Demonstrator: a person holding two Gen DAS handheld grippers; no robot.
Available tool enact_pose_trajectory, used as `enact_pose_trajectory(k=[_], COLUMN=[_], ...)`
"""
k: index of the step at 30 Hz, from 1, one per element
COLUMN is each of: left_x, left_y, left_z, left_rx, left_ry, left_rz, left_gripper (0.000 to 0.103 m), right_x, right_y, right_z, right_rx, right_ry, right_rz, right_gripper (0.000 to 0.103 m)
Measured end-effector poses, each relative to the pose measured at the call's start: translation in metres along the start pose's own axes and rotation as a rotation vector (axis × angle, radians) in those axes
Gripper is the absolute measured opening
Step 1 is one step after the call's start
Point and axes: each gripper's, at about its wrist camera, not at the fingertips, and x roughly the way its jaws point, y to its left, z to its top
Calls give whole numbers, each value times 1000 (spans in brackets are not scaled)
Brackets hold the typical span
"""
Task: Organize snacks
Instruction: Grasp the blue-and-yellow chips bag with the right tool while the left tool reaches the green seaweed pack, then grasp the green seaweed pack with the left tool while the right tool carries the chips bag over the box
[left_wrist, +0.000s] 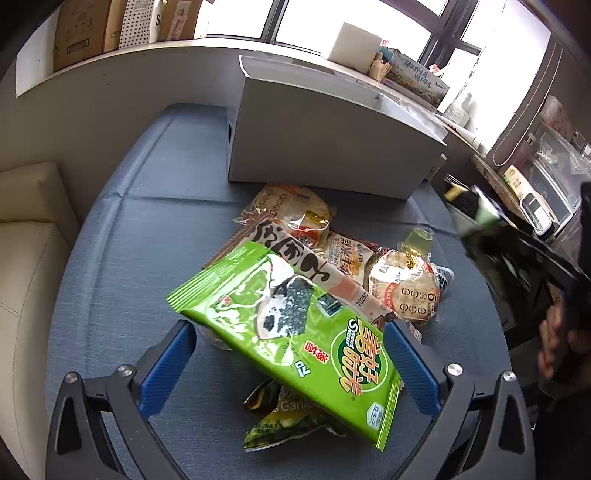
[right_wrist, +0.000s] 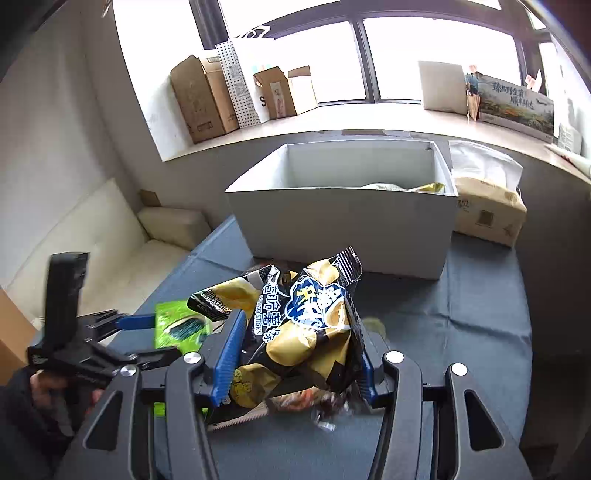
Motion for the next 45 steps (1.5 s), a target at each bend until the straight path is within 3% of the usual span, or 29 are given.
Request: enact_pose_trajectory(k=[3, 5, 6, 7, 9, 11, 13, 16, 28, 36, 41, 45], left_x=[5, 9, 8, 9, 12, 12, 10, -3, -74, -87, -93, -100], left_y=[-2, -2, -3, -5, -5, -7, -5, -9, -52, -57, -58, -61], left_z=[4, 7, 9, 10, 13, 15, 17, 20, 33, 50, 79, 117], left_rx=[5, 10, 22, 36, 36, 55, 35, 46, 200, 207, 216, 237], left_ry=[-12, -20, -32, -22, 2, -9, -18, -57, -229, -259, -308, -366], left_rz=[-11, 3, 37, 48, -12, -9, -51, -82, -113, -106, -103, -77], left_gripper=[103, 91, 73, 43, 36, 32, 21, 13, 8, 8, 8, 8], right_x=[-12, -20, -22, -22, -22, -20, -20, -22, -37, -39, -38, -34], right_y=[0, -2, -3, -3, -2, -2, -3, -3, 2, 2, 3, -3], right_z=[-13, -21, -24, -27, -31, -32, -33, -34, -32, -23, 7, 52], right_rx=[26, 51, 62, 70, 77, 82, 88, 91, 90, 85, 49, 29], right_ry=[-8, -9, -11, -11, -10, -13, -13, -21, -69, -85, -117, -162], right_rz=[8, 9, 17, 22, 22, 30, 33, 34, 32, 22, 16, 17], right_gripper=[57, 57, 57, 57, 57, 57, 57, 57, 57, 57, 57, 57])
